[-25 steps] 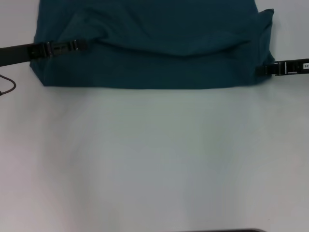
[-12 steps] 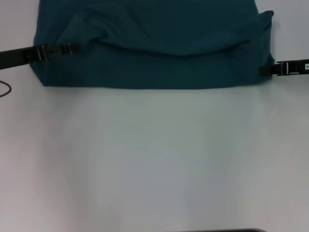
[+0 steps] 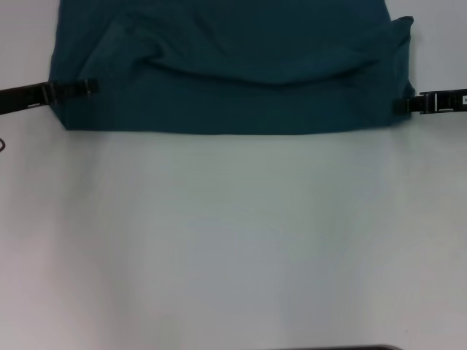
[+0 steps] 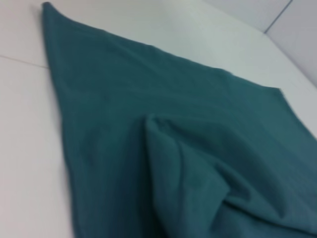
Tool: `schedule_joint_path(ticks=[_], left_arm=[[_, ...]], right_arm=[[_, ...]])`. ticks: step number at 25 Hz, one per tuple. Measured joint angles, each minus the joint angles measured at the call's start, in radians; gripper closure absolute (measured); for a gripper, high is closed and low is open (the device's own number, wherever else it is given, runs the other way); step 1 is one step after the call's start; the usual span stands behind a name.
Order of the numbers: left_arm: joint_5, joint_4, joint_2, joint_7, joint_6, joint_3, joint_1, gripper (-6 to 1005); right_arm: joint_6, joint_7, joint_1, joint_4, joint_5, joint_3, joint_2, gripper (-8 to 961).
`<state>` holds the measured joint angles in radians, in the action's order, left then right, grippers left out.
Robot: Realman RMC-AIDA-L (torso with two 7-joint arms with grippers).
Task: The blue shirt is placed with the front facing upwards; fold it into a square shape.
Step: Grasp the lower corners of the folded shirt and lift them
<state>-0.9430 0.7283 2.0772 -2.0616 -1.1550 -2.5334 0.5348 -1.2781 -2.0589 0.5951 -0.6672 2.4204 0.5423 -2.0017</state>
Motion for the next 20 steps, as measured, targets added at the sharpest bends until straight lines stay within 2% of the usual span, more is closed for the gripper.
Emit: schedule_joint_path(ticks=[6, 14, 20], left_arm=[[0.009, -0.032, -0.001, 0.023, 0.022, 0.002, 0.004, 114], [0.015, -0.033, 0.0, 0.029, 0.015, 0.052, -0.001, 125], [0.015, -0.029, -0.001, 0.029, 0.007, 0.053, -0.006, 170]], right_arm=[[-0.001, -0.005, 0.0, 0.0, 0.0, -0.004, 0.0, 921], [0.002, 0.0, 0.003, 0.004, 0.0, -0.004, 0.0, 921], [0.003, -0.001, 0.004, 0.003, 0.0, -0.004, -0.001, 920]])
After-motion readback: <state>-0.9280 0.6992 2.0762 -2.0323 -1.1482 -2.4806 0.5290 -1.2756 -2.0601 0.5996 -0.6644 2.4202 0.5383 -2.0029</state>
